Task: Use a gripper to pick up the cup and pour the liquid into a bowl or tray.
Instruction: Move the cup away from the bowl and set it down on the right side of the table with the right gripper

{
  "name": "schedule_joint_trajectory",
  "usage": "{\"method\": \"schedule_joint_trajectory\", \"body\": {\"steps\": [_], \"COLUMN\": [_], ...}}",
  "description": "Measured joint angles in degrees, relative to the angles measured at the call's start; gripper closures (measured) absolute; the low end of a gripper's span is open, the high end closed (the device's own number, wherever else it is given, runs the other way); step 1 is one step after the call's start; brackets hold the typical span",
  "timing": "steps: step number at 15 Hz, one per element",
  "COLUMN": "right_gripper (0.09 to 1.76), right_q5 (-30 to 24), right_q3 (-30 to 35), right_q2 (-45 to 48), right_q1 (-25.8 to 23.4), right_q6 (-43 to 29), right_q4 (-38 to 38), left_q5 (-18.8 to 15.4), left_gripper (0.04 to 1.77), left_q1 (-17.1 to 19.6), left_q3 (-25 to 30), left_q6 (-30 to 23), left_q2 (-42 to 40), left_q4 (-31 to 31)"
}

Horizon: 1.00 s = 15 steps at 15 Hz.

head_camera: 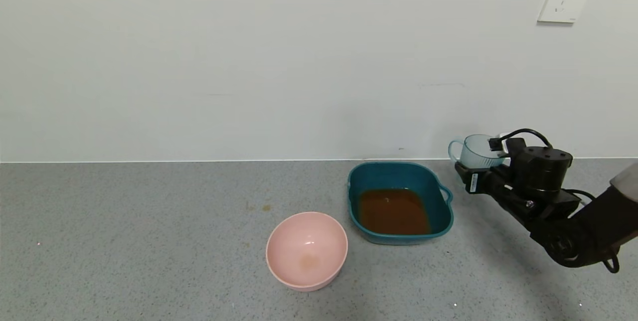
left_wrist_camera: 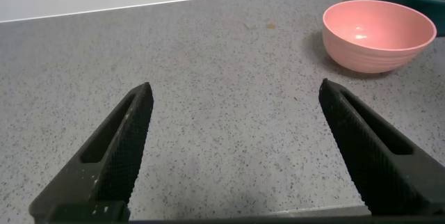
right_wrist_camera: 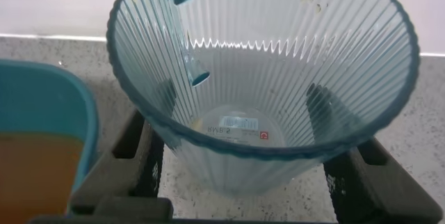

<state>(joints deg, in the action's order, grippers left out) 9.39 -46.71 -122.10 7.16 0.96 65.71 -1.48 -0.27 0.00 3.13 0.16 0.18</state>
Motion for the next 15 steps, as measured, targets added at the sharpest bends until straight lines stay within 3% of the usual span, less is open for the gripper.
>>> {"method": "schedule_joint_trajectory", "body": {"steps": [15], "right_gripper": [0.53], "right_q5": [-0.1], "right_q3": [-1.7], "right_q2": [-6.5], "right_q1": [0.0], "right_q6": [-0.3], "right_q4": [1.9], "left_q5": [0.0], "left_gripper": [0.09], "left_q1": [0.0], "left_q3": [0.0], "left_q6": [0.0], "left_q2": [0.0], "left_q4": [0.0]}}
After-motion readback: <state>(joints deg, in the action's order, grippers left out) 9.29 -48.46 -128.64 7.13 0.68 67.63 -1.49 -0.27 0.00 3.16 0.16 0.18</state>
